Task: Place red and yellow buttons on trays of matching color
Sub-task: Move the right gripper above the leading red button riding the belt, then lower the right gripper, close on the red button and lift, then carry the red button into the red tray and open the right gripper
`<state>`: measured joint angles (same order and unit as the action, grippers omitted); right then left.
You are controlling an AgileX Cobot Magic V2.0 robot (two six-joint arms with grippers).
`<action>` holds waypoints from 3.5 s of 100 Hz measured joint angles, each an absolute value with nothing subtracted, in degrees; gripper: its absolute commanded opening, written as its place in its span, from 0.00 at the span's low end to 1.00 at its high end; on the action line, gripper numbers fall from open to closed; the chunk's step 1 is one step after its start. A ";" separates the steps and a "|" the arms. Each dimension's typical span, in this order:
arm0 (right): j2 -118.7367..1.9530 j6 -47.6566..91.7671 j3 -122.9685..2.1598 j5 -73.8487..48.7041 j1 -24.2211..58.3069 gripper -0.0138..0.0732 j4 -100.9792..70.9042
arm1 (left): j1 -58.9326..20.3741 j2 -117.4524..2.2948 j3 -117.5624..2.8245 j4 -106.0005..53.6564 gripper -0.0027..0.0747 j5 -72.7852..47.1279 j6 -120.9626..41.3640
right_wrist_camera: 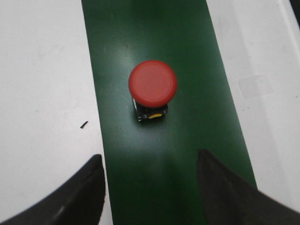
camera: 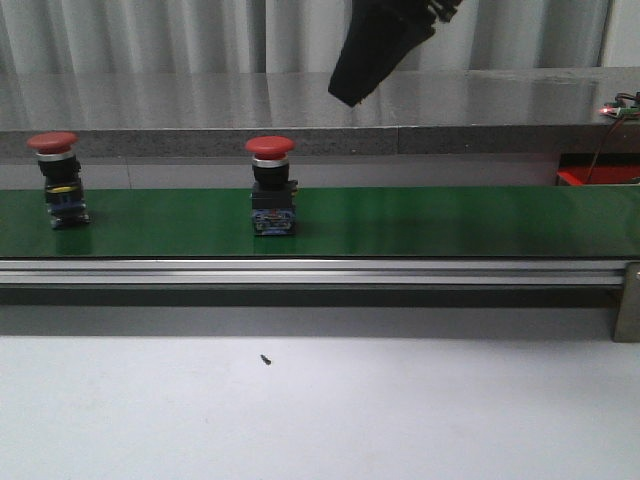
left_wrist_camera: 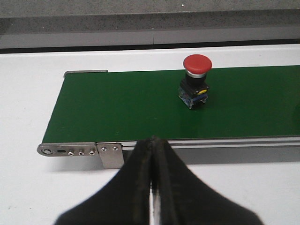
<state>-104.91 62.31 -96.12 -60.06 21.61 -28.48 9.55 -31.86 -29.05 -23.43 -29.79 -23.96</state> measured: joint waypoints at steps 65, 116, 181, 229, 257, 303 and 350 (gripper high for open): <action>-112.10 63.01 -96.36 -58.73 21.50 0.67 -26.15 | 9.55 -31.86 -29.05 -23.43 0.01 -29.79 -23.96; -112.10 63.01 -96.36 -58.73 21.50 0.67 -26.15 | 9.55 -31.86 -29.05 -23.43 0.01 -29.79 -23.96; -112.10 63.01 -96.46 -58.73 21.50 0.27 -26.02 | 9.55 -31.86 -29.05 -23.43 0.01 -29.79 -23.96; -106.50 18.80 -97.47 -57.85 16.05 0.26 -7.83 | 9.55 -31.86 -29.05 -23.43 0.01 -29.79 -23.96; -101.18 5.87 -97.82 -57.85 5.61 0.16 -0.41 | 9.55 -31.86 -29.05 -23.43 0.01 -29.79 -23.96; -102.48 5.19 -98.76 -54.57 -14.04 0.16 -6.18 | 9.55 -31.86 -29.05 -23.43 0.01 -29.79 -23.96; -121.63 5.15 -116.14 -55.16 -14.58 0.16 -7.40 | 9.55 -31.86 -29.05 -23.43 0.01 -29.79 -23.96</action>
<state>-121.63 5.15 -116.14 -55.16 -14.58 -7.40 9.55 -31.86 -29.05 -23.43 -29.79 -23.96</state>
